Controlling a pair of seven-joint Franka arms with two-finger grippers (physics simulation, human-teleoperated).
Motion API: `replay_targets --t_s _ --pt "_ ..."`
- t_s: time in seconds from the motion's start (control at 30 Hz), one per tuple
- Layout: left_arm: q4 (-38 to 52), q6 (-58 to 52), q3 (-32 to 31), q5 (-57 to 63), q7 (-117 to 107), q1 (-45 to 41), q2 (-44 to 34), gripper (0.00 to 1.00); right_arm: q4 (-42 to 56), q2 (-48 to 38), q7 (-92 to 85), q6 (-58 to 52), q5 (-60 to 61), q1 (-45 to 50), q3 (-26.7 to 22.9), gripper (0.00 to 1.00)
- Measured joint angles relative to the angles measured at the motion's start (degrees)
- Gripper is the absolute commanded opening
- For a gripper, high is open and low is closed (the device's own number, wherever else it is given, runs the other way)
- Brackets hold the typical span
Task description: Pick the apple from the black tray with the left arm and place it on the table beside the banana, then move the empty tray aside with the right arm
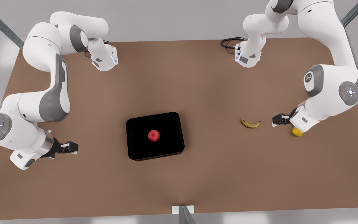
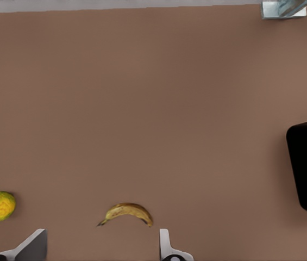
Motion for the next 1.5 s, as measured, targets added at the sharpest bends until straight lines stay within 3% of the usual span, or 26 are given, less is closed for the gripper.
replay_targets --t_s 0.07,0.13,0.23,0.3,0.4,0.57,0.83,1.5 --pt "0.49 1.44 -0.86 0.30 -0.58 -0.16 0.43 1.00 -0.74 0.06 0.05 0.41 -0.07 -0.02 -0.18 1.00" --pt "2.43 2.57 -1.63 1.39 -2.29 -6.12 3.41 1.00 -1.81 0.07 0.09 0.82 -0.12 -0.04 -0.28 1.00" --pt "15.44 4.24 -1.91 5.08 -7.50 -22.10 16.07 1.00 -6.61 -0.80 0.15 2.11 -0.14 -0.15 -0.37 1.00" --pt "23.00 7.74 -1.58 8.93 -12.73 -30.90 25.50 1.00 -17.18 -6.69 0.16 4.91 -0.13 -0.34 -0.51 1.00" --pt "29.52 11.80 -1.63 12.44 -20.81 -37.73 34.09 1.00 -22.25 -13.01 0.11 7.03 -0.05 -1.56 -0.50 1.00" --pt "37.26 17.44 0.61 16.53 -33.19 -46.65 44.65 1.00 -22.94 -14.45 0.06 8.15 -0.01 -1.65 -0.38 1.00" --pt "42.53 27.09 1.28 22.82 -46.11 -50.28 52.13 1.00 -22.91 -9.11 0.14 11.44 -0.15 -1.62 -0.43 1.00" --pt "42.95 36.99 5.55 26.82 -56.55 -53.60 57.12 1.00 -22.81 -9.07 0.26 12.98 -0.16 -1.73 -0.55 1.00"
